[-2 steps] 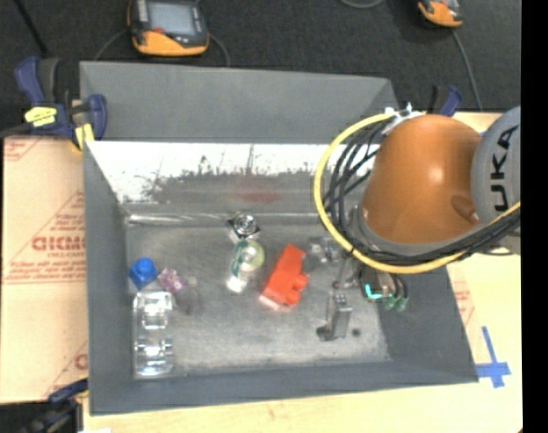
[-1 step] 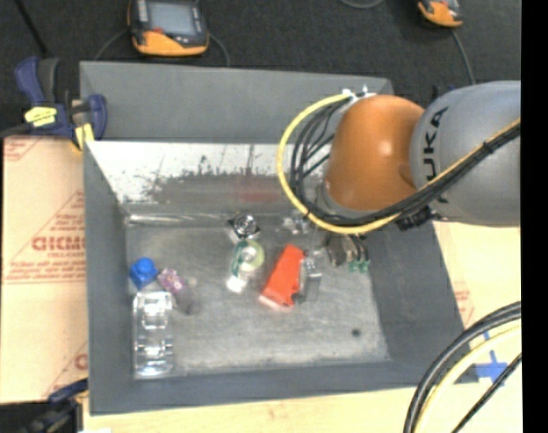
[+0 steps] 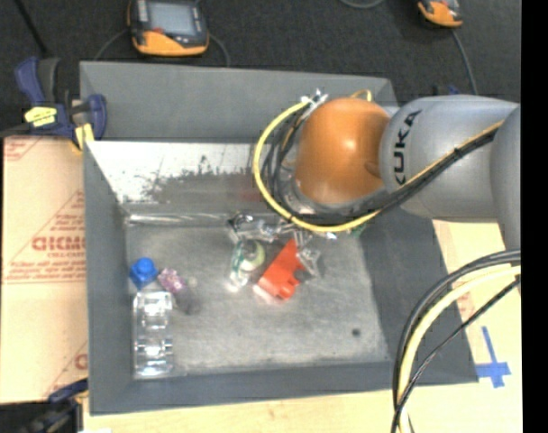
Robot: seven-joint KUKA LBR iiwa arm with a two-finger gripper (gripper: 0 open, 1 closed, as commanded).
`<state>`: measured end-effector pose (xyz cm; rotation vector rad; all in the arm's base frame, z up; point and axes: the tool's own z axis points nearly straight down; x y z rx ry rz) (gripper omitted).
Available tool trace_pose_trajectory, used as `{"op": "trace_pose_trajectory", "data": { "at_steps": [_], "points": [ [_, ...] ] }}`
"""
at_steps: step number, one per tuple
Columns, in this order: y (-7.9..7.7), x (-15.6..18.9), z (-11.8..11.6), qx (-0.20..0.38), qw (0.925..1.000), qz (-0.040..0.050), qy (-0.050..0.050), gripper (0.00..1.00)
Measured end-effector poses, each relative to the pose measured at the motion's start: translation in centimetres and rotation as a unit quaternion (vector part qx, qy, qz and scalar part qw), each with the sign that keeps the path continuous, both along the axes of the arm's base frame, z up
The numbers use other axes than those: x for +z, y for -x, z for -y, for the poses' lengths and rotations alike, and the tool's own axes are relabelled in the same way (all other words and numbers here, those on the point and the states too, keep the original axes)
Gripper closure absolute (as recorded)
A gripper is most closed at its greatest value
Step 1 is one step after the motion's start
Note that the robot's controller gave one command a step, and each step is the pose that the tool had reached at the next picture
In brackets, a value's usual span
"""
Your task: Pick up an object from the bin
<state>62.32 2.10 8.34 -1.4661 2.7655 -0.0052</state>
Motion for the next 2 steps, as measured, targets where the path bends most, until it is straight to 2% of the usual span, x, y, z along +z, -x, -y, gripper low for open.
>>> {"op": "trace_pose_trajectory", "data": {
  "at_steps": [1, 2],
  "points": [
    [-0.1, 0.4, 0.2, -0.003, 1.0, 0.0001, 0.001, 1.0],
    [3.8, 16.6, 0.3, -0.023, 0.9997, -0.0005, 0.001, 1.0]
  ]
}}
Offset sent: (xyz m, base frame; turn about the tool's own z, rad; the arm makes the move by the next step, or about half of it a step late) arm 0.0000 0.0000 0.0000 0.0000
